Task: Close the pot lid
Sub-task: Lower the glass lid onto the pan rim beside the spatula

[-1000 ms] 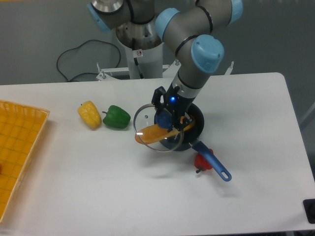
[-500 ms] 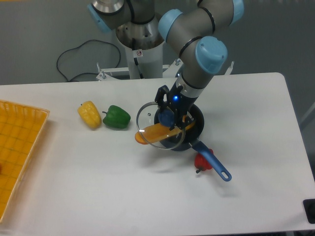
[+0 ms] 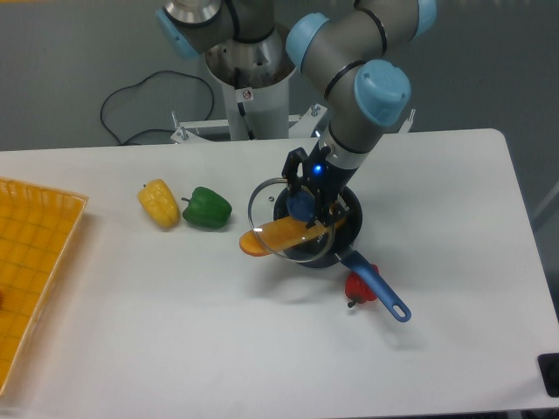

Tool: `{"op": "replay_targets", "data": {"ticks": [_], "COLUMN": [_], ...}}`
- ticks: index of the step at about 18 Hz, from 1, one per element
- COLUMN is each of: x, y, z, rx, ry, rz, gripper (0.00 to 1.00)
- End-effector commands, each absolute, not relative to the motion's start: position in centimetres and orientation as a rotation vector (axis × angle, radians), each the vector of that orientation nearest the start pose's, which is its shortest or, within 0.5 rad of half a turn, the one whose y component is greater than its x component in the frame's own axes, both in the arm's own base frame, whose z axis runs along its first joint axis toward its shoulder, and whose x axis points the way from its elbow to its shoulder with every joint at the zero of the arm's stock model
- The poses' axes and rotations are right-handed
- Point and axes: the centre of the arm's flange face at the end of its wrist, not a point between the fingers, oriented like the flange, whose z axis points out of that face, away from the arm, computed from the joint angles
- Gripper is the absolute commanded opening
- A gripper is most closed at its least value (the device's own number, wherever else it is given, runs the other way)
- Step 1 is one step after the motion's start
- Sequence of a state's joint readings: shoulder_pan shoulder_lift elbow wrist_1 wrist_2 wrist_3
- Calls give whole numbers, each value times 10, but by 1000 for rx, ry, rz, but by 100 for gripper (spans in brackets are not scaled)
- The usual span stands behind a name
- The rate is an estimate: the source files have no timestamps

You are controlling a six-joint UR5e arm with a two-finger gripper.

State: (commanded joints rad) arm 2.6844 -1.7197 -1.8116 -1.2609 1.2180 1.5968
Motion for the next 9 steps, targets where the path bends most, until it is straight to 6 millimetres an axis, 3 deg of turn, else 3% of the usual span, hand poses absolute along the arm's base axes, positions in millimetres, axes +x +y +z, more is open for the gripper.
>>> {"op": "replay_targets", "data": {"ticks": [9], "x": [-385], "y": [369], "z": [325], "rx": [-2732], "ry": [670], "rz": [-223], "gripper": [49]}}
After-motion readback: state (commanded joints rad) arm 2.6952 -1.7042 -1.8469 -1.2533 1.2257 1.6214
